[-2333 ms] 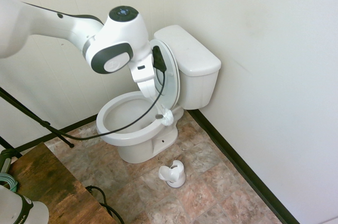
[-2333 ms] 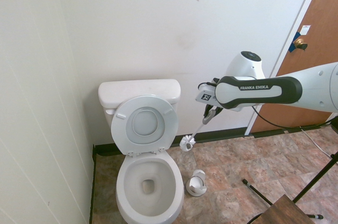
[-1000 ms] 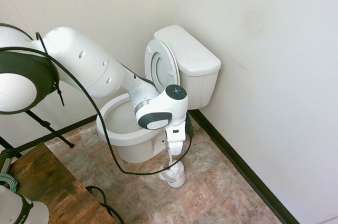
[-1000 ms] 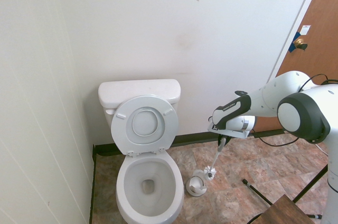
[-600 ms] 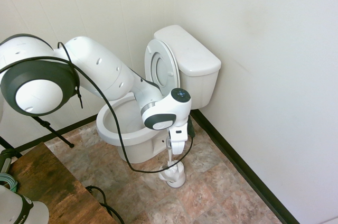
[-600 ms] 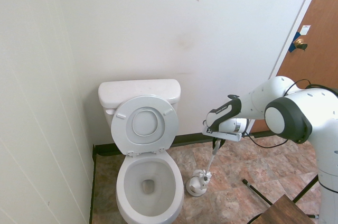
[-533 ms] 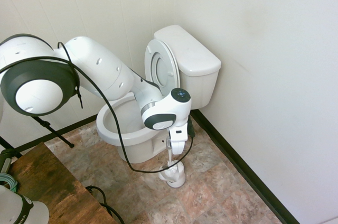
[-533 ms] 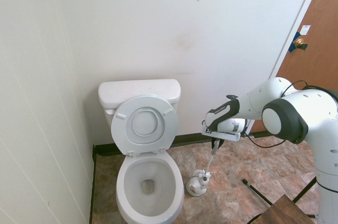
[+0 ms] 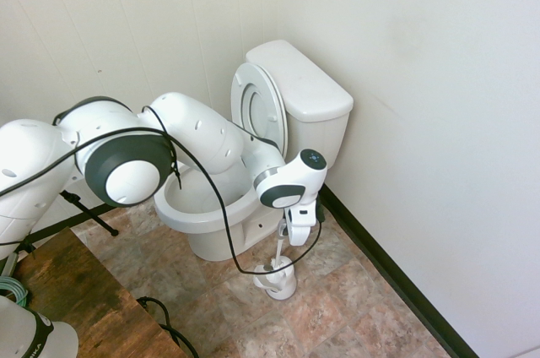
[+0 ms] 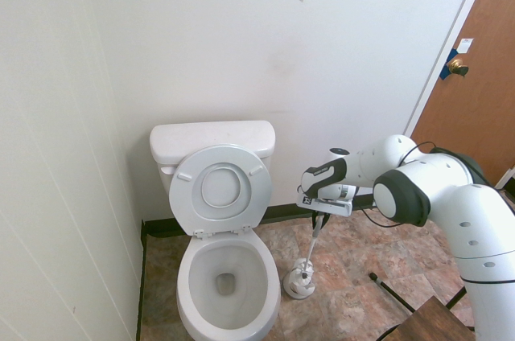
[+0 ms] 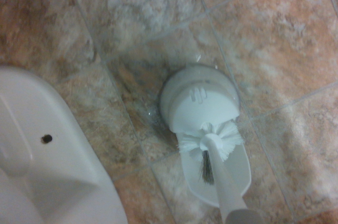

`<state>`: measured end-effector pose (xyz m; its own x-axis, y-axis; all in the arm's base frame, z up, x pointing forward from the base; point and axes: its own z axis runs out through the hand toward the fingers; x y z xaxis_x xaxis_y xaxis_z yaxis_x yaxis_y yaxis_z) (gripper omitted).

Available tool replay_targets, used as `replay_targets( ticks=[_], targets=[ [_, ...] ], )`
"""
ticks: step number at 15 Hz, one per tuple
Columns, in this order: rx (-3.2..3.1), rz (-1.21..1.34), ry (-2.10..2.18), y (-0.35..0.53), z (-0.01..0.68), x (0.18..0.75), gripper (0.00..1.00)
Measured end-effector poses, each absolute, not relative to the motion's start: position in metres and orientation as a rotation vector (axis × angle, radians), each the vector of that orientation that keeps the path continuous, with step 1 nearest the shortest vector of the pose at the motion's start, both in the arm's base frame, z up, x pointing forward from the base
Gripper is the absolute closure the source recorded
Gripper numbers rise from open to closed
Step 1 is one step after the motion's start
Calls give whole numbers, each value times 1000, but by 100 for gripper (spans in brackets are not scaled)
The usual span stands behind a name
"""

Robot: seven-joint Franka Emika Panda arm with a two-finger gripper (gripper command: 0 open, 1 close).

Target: Clean the toilet

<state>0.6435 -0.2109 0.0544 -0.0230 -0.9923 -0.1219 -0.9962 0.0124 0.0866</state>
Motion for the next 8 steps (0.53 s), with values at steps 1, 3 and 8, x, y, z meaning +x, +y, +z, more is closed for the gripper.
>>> replay_targets(
  ticks=[1, 3, 8],
  targets=[
    [-2167, 244, 2233, -214, 46, 650, 100],
    [-2147, 279, 2261, -218, 28, 662, 100],
    [-2100, 348, 2319, -233, -10, 679, 100]
  ],
)
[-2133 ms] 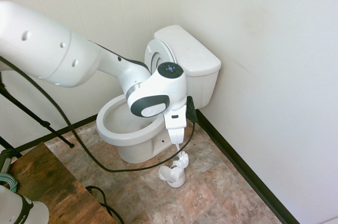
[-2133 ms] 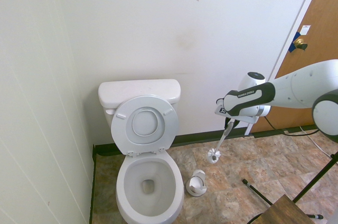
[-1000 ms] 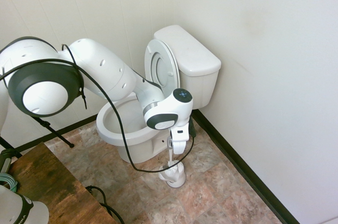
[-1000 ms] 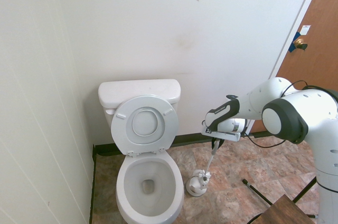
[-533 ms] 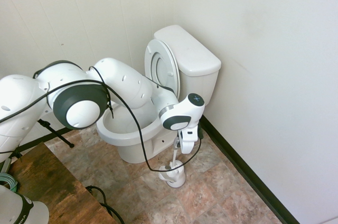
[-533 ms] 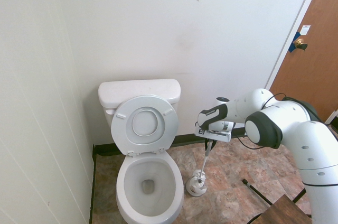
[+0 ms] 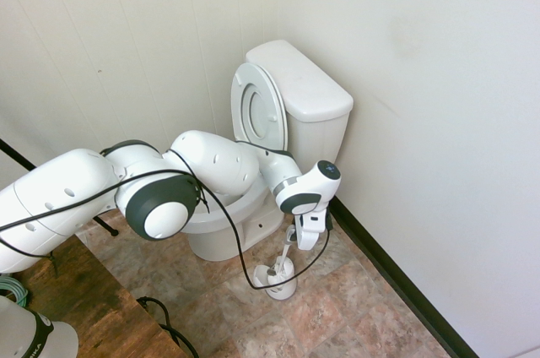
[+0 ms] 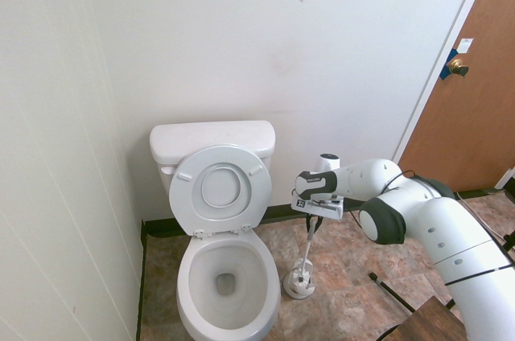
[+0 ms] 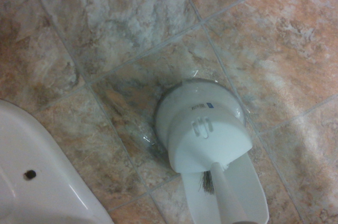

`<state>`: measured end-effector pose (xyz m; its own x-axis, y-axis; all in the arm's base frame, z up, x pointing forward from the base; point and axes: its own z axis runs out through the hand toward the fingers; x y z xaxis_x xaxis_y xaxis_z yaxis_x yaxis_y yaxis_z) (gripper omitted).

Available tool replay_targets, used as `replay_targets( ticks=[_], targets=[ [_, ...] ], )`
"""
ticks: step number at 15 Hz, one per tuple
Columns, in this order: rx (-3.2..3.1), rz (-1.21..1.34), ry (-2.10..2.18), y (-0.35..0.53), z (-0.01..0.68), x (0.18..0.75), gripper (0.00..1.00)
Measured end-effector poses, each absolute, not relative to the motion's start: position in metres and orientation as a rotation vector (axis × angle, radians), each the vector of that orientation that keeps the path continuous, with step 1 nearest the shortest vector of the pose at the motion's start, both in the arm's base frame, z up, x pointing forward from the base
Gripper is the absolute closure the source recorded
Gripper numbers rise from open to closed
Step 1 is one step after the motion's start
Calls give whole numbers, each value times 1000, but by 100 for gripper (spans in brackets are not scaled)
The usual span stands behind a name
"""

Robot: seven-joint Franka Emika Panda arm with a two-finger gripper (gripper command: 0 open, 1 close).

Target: Clean the toilet

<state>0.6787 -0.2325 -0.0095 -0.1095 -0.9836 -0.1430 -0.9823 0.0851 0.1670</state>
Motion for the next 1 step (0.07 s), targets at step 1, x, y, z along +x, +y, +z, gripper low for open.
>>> replay_targets(
  ticks=[1],
  targets=[
    [2080, -358, -2317, -238, -14, 681, 100]
  ],
)
